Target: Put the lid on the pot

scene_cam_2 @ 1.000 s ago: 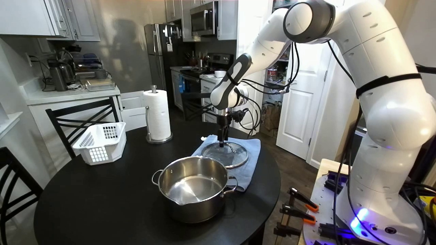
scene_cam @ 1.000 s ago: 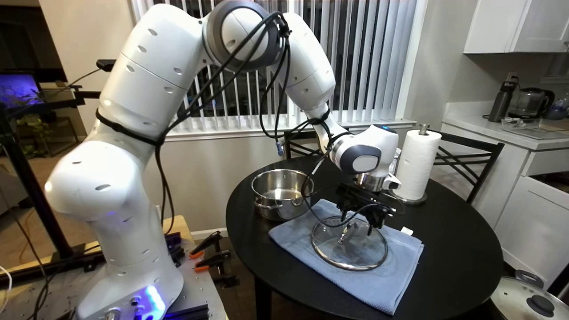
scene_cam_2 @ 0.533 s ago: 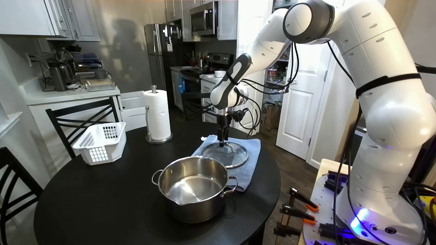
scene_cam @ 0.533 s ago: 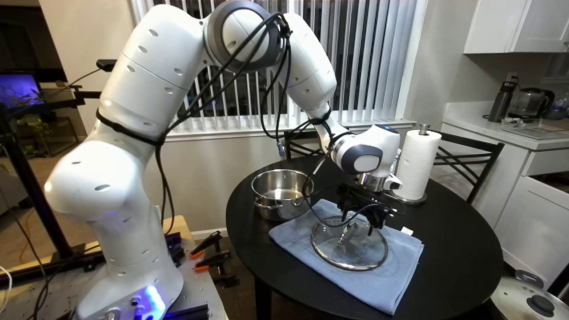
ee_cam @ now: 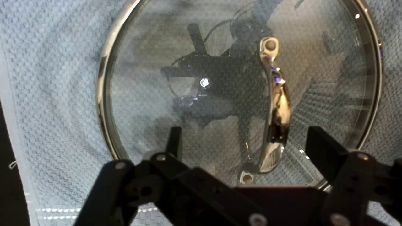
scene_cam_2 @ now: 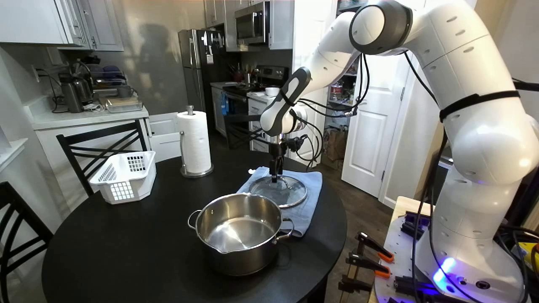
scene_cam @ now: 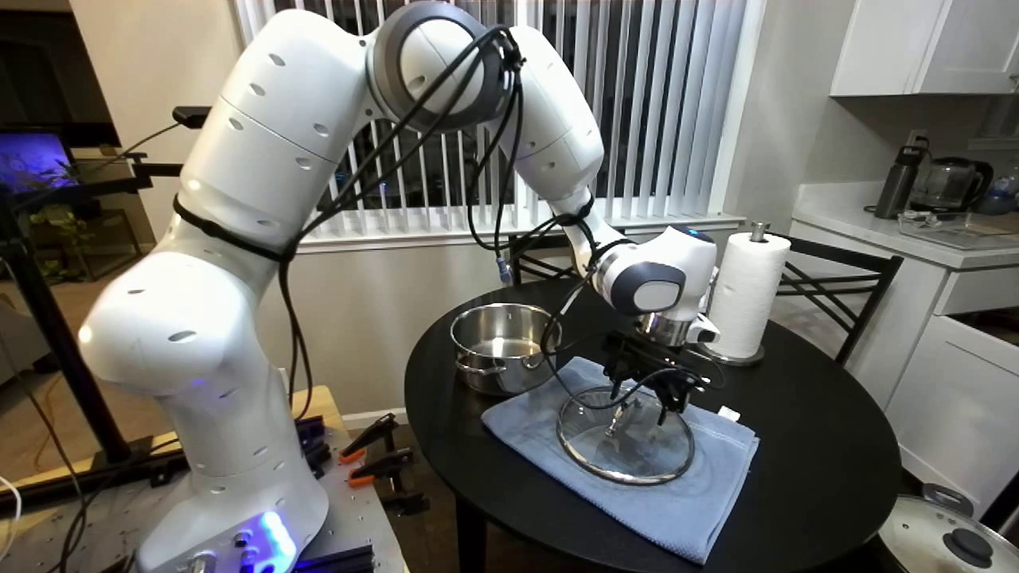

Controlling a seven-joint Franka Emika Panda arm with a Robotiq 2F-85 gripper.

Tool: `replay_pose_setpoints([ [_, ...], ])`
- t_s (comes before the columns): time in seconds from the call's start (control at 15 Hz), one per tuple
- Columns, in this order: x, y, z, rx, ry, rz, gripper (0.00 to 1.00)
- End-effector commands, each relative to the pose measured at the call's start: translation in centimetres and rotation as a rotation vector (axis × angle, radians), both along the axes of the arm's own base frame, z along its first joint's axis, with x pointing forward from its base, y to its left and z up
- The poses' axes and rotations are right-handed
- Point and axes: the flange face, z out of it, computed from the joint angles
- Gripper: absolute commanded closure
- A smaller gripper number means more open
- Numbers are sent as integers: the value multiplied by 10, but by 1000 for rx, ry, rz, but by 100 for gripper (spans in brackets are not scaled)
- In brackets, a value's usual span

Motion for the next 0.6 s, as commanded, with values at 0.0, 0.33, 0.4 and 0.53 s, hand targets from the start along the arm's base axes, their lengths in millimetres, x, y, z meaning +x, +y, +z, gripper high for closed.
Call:
replay_pose_setpoints([
  [0.0,0,-3,-2,18,12,2,0],
  [0.33,-3,-3,-1,13,9,5,26],
  [0.4,-3,-4,0,13,8,1,33],
  [0.53,-4,-4,1,13,5,-1,46],
])
